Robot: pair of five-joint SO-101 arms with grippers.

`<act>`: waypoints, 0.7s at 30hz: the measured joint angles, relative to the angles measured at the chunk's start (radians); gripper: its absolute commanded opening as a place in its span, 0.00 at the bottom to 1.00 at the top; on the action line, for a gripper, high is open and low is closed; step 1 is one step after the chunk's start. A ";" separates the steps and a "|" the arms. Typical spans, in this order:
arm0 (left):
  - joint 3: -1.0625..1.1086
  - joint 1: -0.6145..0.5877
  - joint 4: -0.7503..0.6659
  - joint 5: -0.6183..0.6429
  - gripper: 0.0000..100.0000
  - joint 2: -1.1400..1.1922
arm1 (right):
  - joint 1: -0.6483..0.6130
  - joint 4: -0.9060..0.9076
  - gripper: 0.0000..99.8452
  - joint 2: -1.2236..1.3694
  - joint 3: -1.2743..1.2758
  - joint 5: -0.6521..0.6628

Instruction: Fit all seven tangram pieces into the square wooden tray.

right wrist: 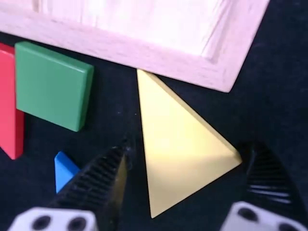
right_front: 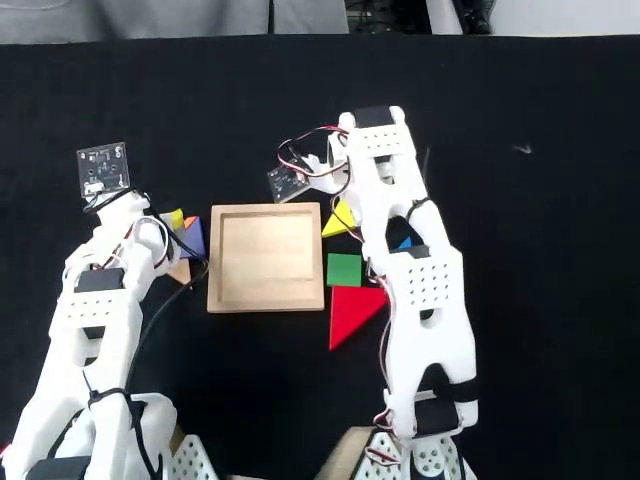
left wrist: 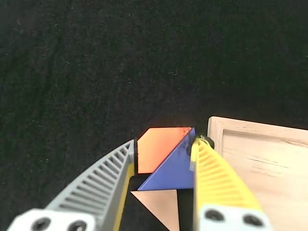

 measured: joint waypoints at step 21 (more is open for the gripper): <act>0.000 0.000 0.000 0.000 0.20 0.000 | 0.000 0.038 0.19 0.014 -0.063 0.000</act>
